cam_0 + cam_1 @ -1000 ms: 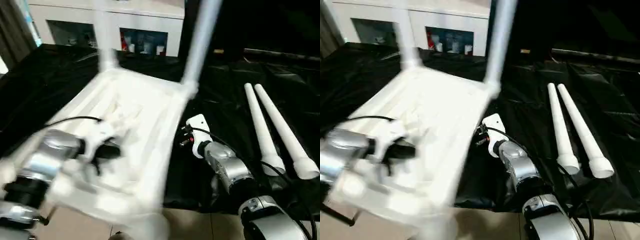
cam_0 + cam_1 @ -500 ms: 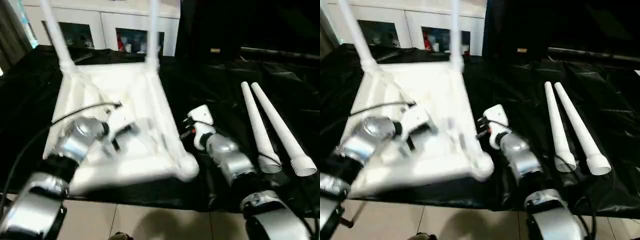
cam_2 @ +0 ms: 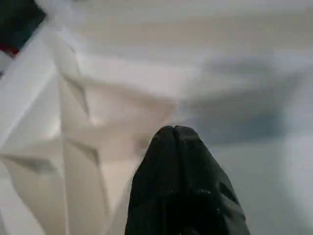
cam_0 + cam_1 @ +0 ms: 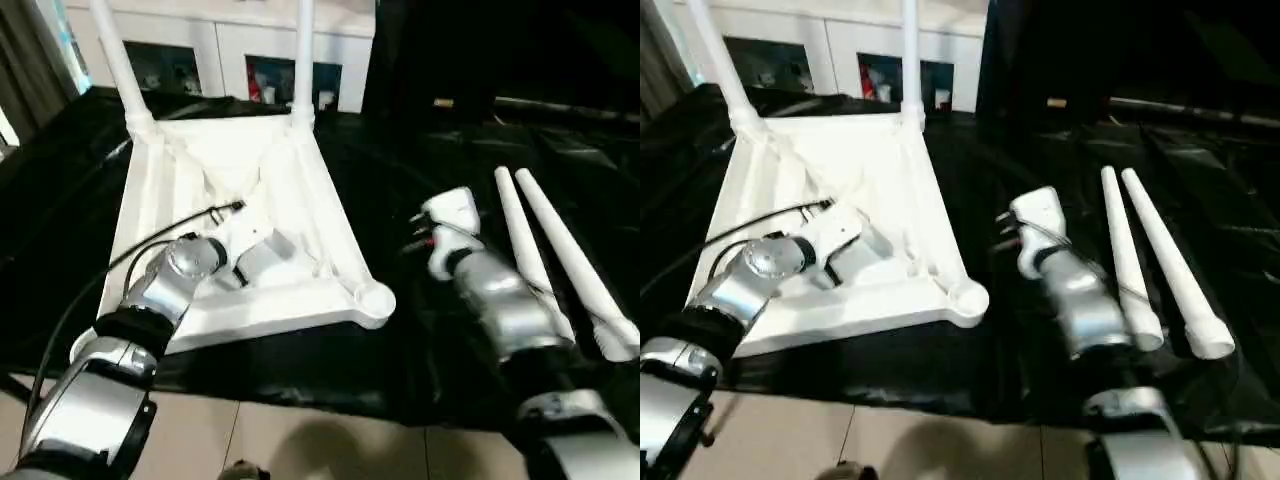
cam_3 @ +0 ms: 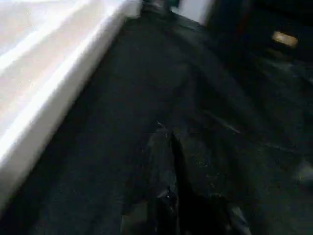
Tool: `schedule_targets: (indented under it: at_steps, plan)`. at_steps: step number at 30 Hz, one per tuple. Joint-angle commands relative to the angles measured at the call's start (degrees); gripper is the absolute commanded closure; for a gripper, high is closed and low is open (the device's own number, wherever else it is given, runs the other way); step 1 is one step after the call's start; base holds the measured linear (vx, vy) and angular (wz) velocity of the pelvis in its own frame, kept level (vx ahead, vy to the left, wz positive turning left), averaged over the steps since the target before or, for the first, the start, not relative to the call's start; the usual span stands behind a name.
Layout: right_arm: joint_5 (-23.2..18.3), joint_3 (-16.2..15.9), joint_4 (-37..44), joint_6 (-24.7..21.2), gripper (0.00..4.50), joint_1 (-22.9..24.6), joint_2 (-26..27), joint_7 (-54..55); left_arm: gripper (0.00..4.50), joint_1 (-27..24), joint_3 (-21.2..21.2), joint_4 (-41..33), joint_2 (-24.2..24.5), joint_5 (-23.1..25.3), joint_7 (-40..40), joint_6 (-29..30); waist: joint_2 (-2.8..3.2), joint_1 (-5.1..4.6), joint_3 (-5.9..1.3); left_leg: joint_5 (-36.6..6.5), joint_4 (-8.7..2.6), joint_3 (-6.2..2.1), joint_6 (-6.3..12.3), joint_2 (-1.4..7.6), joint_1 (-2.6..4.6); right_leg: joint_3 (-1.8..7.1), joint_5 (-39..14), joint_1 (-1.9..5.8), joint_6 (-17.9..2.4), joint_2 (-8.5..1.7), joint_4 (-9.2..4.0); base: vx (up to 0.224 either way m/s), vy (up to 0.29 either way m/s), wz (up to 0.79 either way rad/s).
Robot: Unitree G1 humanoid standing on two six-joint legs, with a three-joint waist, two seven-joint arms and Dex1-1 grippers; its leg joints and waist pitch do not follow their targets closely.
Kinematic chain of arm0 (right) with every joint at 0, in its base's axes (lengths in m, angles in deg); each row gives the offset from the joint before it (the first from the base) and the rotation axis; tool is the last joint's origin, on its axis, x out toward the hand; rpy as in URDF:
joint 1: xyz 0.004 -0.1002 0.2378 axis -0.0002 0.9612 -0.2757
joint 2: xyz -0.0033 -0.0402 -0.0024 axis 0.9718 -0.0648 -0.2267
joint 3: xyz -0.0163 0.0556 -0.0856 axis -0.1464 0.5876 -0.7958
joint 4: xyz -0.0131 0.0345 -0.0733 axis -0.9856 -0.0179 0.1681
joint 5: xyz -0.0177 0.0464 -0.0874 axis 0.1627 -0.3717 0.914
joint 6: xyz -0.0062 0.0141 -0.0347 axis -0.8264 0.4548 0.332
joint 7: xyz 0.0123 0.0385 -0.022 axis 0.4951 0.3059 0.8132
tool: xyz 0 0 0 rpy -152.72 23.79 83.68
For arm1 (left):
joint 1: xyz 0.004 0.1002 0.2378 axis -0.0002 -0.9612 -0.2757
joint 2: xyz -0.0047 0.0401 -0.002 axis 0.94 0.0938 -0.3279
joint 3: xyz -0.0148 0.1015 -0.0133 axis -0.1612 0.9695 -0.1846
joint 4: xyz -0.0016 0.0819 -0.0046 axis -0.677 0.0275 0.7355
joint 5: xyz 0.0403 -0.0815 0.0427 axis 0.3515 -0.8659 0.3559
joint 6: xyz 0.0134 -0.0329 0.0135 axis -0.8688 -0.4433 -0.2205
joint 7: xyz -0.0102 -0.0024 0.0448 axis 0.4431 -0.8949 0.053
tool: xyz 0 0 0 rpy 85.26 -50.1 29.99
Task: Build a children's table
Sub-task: Rotate table base, then pick table leg
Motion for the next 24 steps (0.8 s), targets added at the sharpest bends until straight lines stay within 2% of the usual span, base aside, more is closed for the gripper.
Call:
schedule_targets:
  at_steps: [1, 2, 3, 4, 5, 8, 9, 10, 11, 12, 14, 15, 16, 17, 19, 20, 22, 23, 24]
  plan:
    - [-1.0, 4.8, 2.8, -9.0, 4.28, -1.6, -3.9, 1.1, 4.5, -0.6, -2.9, -10.0, -0.2, -5.6, -5.1, 1.7, 0.5, -0.07, -4.38, -13.9, -3.76, -1.47, -1.6, 2.95, 2.63, 1.81, -0.7, 1.91, -13.7, -2.91, -3.39, 0.0, 0.0, 0.0]
    - [-1.0, 4.8, 2.8, -9.0, 4.13, -1.6, -3.9, 1.1, 4.5, -0.6, -2.9, -10.0, -0.2, -5.6, -5.1, 1.7, 0.49, 0.09, -4.44, -12.7, -3.58, -1.4, -1.44, 2.92, 2.58, 1.79, 0.8, 1.98, -14.4, -2.99, -3.11, 0.0, 0.0, 0.0]
    - [-1.7, 6.2, 2.9, -10.6, 4.13, -2.3, -5.0, 1.5, 4.5, -1.3, -3.4, -12.8, -0.2, -7.1, -6.8, 2.8, 0.41, 0.06, -4.31, -11.9, -3.48, -1.23, -1.35, 2.7, 2.44, 1.8, 1.1, 1.95, -14.4, -2.85, -3.1, 0.0, 0.0, 0.0]
    - [-2.1, 7.3, 2.1, -12.6, 3.91, -3.2, -6.4, 1.6, 4.5, -1.8, -3.5, -16.1, -0.3, -8.9, -8.8, 4.2, 0.49, 0.11, -4.33, -11.8, -3.43, -1.15, -1.33, 2.63, 2.49, 1.8, 1.0, 1.98, -14.5, -2.88, -3.09, 0.0, 0.0, 0.0]
    - [-2.1, 7.9, 1.6, -14.3, 3.91, -4.0, -7.5, 2.3, 4.5, -2.1, -3.5, -18.2, -0.6, -10.5, -10.5, 5.2, 0.33, 0.05, -4.24, -11.6, -3.36, -1.08, -1.12, 2.59, 2.34, 1.82, 0.5, 1.98, -14.5, -2.87, -3.22, 0.0, 0.0, 0.0]
    - [-2.4, 9.5, -1.1, -17.2, 3.55, -6.2, -9.6, 3.7, 4.5, -2.9, -2.8, -23.2, -1.1, -13.9, -14.6, 8.3, 0.36, -0.26, -4.24, -11.2, -3.28, -1.05, -1.22, 2.5, 2.28, 1.79, -1.3, 2.07, -14.4, -2.91, -3.22, 0.0, 0.0, 0.0]
    - [-2.4, 10.1, -2.0, -18.4, 3.55, -7.0, -10.3, 4.3, 4.5, -3.2, -2.5, -24.9, -1.3, -15.1, -16.1, 9.4, 0.33, -0.36, -4.19, -11.1, -3.25, -1.0, -1.26, 2.46, 2.28, 1.8, -1.8, 1.99, -14.4, -2.79, -3.41, 0.0, 0.0, 0.0]
    - [-2.5, 10.3, -3.6, -20.3, 3.49, -7.9, -11.2, 4.2, 4.5, -3.4, -2.2, -26.4, -1.6, -16.4, -17.6, 10.6, 0.54, -0.5, -4.2, -11.2, -3.26, -1.07, -1.45, 2.45, 2.24, 1.77, -1.9, 2.06, -14.6, -2.8, -3.28, 0.0, 0.0, 0.0]
    - [-2.5, 10.3, -3.6, -20.3, 3.44, -7.9, -11.2, 4.2, 4.5, -3.4, -2.2, -26.4, -1.6, -16.4, -17.6, 10.6, 0.45, -0.67, -4.15, -11.6, -3.18, -0.94, -1.49, 2.41, 2.25, 1.81, -2.0, 1.97, -14.7, -2.63, -3.49, 0.0, 0.0, 0.0]
    - [-2.4, 10.3, -5.1, -21.7, 3.23, -8.7, -12.1, 3.7, 4.5, -3.6, -1.8, -27.7, -1.9, -17.5, -18.9, 11.6, 0.46, -0.78, -4.17, -11.7, -3.18, -0.98, -1.6, 2.35, 2.19, 1.78, -2.0, 2.07, -14.6, -2.61, -3.42, 0.0, 0.0, 0.0]
    - [-2.9, 10.2, -6.5, -26.5, 3.13, -9.9, -13.5, 1.7, 4.5, -4.5, -0.8, -31.5, -2.0, -19.7, -21.7, 14.9, 0.74, -0.75, -4.16, -11.3, -3.1, -0.98, -1.49, 2.41, 2.22, 1.79, -1.3, 2.1, -14.7, -2.56, -3.43, 0.0, 0.0, 0.0]
    - [-2.9, 10.2, -6.5, -26.5, 3.04, -9.9, -13.5, 1.7, 4.5, -4.5, -0.8, -31.5, -2.0, -19.7, -21.7, 14.9, 0.74, -0.75, -4.16, -11.3, -3.1, -0.98, -1.49, 2.41, 2.22, 1.79, -1.3, 2.1, -14.7, -2.56, -3.43, 0.0, 0.0, 0.0]
    - [-2.9, 9.6, -8.0, -30.3, 2.95, -10.8, -15.1, -0.6, 4.5, -5.8, 0.4, -36.5, -1.5, -22.5, -24.9, 19.0, 0.52, -0.66, -4.16, -11.1, -3.06, -0.88, -1.26, 2.44, 2.13, 1.74, -1.0, 2.21, -15.1, -2.47, -3.36, 0.0, 0.0, 0.0]
    - [-2.9, 9.6, -8.0, -30.3, 2.86, -10.8, -15.1, -0.6, 4.5, -5.8, 0.4, -36.5, -1.5, -22.5, -24.9, 19.0, 0.55, -0.46, -4.26, -10.2, -3.02, -0.94, -1.02, 2.52, 2.1, 1.61, -0.5, 2.43, -15.6, -2.54, -3.09, 0.0, 0.0, 0.0]
    - [-2.0, 7.9, -9.7, -34.0, 2.69, -11.2, -17.2, -3.2, 4.5, -7.1, 1.7, -42.2, -0.9, -25.7, -27.7, 24.0, 0.61, -0.27, -4.17, -9.1, -2.84, -0.77, -0.51, 2.53, 2.01, 1.59, 0.0, 2.33, -16.3, -2.4, -2.99, 0.0, 0.0, 0.0]
    - [-1.7, 7.3, -10.0, -34.7, 2.6, -11.1, -17.5, -3.7, 4.5, -7.2, 2.0, -43.0, -0.7, -26.0, -28.3, 24.5, 0.9, -0.24, -4.05, -9.3, -2.87, -0.71, -0.54, 2.54, 2.01, 1.66, -0.4, 2.21, -16.2, -2.45, -3.13, 0.0, 0.0, 0.0]
    - [-1.3, 7.2, -11.0, -34.1, 2.47, -11.2, -17.8, -2.8, 4.5, -7.5, 2.7, -44.3, -0.3, -25.9, -29.3, 25.6, 0.7, -0.25, -3.97, -10.2, -2.87, -0.67, -0.75, 2.46, 2.06, 1.71, -2.2, 2.16, -15.8, -2.42, -3.37, 0.0, 0.0, 0.0]
    - [-1.6, 7.9, -11.6, -33.3, 2.38, -11.6, -17.7, -1.8, 4.5, -7.6, 2.9, -45.2, 0.0, -26.4, -30.0, 26.6, 0.74, -0.32, -3.91, -11.1, -2.94, -0.73, -1.18, 2.5, 2.08, 1.73, -4.0, 2.08, -15.3, -2.52, -3.57, 0.0, 0.0, 0.0]
    - [-1.7, 8.3, -12.1, -32.8, 2.28, -11.9, -17.6, -1.0, 4.5, -7.6, 3.0, -45.9, 0.1, -26.8, -30.4, 27.4, 1.02, -0.35, -3.9, -11.5, -2.96, -0.78, -1.59, 2.5, 2.12, 1.75, -4.9, 2.04, -15.1, -2.59, -3.56, 0.0, 0.0, 0.0]
